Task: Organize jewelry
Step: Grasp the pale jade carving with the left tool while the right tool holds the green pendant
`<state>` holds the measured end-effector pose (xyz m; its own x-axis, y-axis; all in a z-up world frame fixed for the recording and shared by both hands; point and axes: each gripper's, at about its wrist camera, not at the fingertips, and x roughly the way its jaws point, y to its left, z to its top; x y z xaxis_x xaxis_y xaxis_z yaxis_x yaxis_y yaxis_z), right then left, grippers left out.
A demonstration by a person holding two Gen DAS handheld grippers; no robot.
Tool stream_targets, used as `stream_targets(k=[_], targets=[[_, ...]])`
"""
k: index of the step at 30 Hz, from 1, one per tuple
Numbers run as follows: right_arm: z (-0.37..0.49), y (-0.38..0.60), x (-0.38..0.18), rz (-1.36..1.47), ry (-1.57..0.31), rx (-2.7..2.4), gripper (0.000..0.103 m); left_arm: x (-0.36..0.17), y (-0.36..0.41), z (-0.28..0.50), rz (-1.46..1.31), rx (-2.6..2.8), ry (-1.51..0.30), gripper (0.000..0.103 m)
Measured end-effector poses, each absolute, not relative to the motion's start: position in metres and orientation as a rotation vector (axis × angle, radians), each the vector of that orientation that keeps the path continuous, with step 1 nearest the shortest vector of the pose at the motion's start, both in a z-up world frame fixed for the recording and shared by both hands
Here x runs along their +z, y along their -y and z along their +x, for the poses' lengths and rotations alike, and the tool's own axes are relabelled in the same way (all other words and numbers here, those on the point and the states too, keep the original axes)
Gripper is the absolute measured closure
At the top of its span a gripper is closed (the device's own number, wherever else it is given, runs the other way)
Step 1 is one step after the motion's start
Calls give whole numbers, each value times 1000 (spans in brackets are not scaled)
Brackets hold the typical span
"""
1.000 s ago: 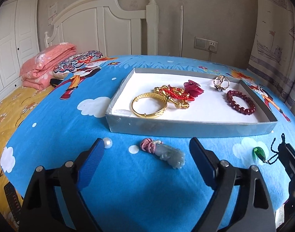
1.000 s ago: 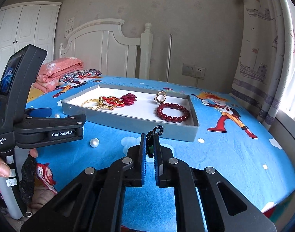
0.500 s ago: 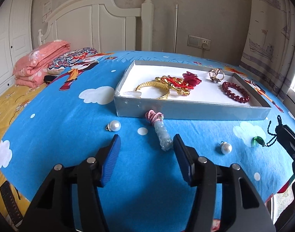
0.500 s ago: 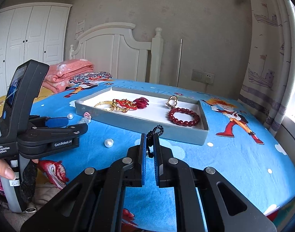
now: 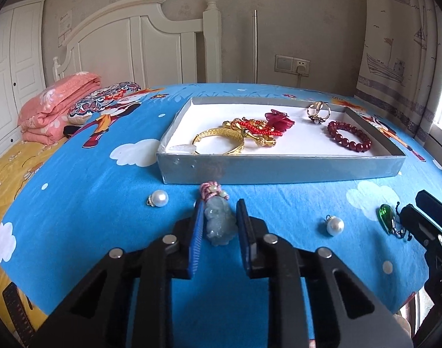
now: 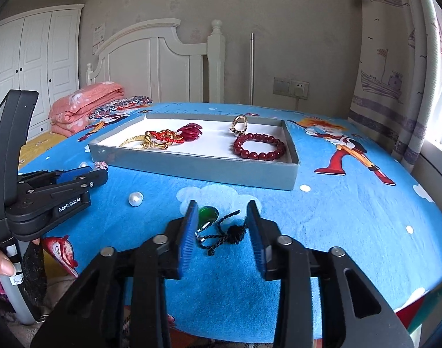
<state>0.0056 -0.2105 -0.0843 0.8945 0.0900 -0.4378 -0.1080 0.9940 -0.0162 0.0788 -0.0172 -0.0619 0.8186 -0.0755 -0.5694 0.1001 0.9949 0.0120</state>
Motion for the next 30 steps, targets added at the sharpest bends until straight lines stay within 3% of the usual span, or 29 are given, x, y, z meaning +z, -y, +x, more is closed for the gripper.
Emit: stream_targets(k=[12, 13, 16, 17, 21, 24, 25, 26, 27, 30], targets=[[11, 204, -97, -50, -518, 148, 49, -63, 8, 68, 34, -130, -595, 83], [10, 202, -96, -60, -514, 163, 65, -63, 8, 68, 33, -130, -594, 83], [6, 190, -97, -118, -503, 201, 94, -64, 9, 68, 38, -129, -594, 83], [5, 187, -97, -137, -499, 205, 94, -64, 9, 68, 38, -128, -593, 83], [5, 187, -97, -133, -500, 222, 94, -64, 10, 68, 36, -130, -592, 80], [5, 190, -96, -125, -504, 213, 88, -65, 11, 67, 43, -126, -589, 75], [6, 192, -96, -117, -505, 207, 83, -65, 11, 67, 43, -123, -588, 64], [6, 195, -96, -105, -507, 201, 80, -65, 10, 68, 42, -115, -590, 43], [7, 198, -96, -92, -509, 196, 75, -66, 9, 69, 34, -106, -591, 37], [9, 203, -97, -65, -512, 196, 70, -66, 8, 69, 35, -98, -584, 40]])
